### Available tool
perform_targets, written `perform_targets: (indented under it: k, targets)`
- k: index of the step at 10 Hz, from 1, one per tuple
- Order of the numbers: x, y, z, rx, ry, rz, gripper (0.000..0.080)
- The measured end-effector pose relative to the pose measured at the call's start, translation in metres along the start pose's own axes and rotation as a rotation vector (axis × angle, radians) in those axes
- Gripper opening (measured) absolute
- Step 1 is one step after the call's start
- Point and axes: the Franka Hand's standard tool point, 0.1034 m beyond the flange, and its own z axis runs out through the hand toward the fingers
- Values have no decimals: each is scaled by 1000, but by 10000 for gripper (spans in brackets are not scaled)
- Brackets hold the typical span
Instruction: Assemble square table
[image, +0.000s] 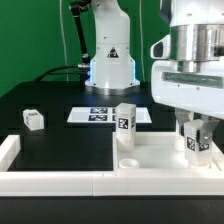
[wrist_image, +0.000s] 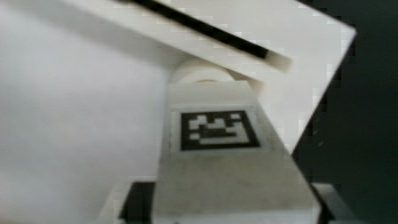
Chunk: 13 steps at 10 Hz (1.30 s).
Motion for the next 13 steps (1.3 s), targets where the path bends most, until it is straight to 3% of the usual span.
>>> perform_targets:
  k: [2, 5, 6, 7, 8, 9, 11, 13]
  targets:
    - [-2, 1, 1, -6, -57, 341, 291]
    - [-4, 1, 1, -9, -55, 412, 291]
    - [-7, 0, 1, -1, -42, 345, 359]
    - [-18, -4, 0, 30, -3, 149, 528]
    - [-23, -7, 0, 60, 12, -47, 528]
    - [-25, -6, -2, 52, 13, -253, 627]
    - [-22, -6, -1, 53, 20, -322, 643]
    - [-16, -11, 0, 62, 71, -723, 648]
